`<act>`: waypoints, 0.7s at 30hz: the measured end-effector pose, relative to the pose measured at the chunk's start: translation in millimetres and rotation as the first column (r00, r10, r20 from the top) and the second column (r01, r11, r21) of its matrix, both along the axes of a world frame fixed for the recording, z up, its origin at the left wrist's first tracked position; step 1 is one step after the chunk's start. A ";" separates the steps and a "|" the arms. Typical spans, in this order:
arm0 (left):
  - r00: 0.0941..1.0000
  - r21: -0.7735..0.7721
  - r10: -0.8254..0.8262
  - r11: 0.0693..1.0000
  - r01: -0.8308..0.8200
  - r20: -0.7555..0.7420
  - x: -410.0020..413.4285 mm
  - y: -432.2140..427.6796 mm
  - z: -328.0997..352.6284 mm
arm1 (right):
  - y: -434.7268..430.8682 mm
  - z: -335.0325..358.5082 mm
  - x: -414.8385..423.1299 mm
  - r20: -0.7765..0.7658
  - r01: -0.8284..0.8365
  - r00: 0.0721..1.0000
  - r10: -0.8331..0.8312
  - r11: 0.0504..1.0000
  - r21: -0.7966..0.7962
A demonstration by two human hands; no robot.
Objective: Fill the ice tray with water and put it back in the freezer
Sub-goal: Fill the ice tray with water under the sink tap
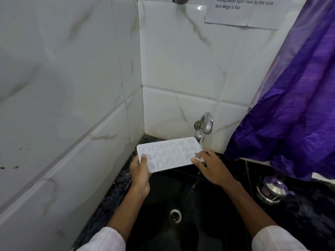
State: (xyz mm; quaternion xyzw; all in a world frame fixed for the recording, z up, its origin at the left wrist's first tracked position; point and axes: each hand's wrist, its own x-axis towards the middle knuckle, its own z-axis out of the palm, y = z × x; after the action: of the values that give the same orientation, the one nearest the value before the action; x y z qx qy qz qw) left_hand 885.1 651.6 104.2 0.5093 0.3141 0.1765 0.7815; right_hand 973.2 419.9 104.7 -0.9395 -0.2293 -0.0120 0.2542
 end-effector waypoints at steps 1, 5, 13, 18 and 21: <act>1.000 0.003 0.002 1.000 -0.002 -0.003 -0.4 -0.5 -0.6 | -0.5 0.0 -0.4 -0.003 -0.008 1.000 0.008 1.000 0.008; 1.000 0.004 0.002 1.000 -0.002 -0.004 -1.6 -1.4 -3.2 | -2.9 -0.1 -0.1 -0.033 -0.017 0.999 0.017 1.000 -0.002; 1.000 0.007 0.004 1.000 -0.004 -0.019 -2.8 -4.3 -4.6 | -6.1 -1.7 -3.2 -0.017 -0.017 1.000 0.017 1.000 -0.015; 1.000 -0.010 -0.008 1.000 0.008 -0.010 -4.0 -3.0 -6.8 | -10.2 1.0 -6.7 -0.055 -0.050 0.997 0.051 0.999 0.013; 1.000 -0.016 -0.023 1.000 0.023 0.001 -4.0 -2.5 -7.2 | -10.7 0.0 -8.3 -0.114 0.007 0.993 0.010 0.989 0.150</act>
State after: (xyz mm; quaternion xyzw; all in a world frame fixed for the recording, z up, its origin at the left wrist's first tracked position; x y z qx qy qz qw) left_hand 881.1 649.0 97.0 0.5066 0.3092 0.1655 0.7876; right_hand 964.9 409.2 104.7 -0.9166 -0.2135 0.0248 0.3370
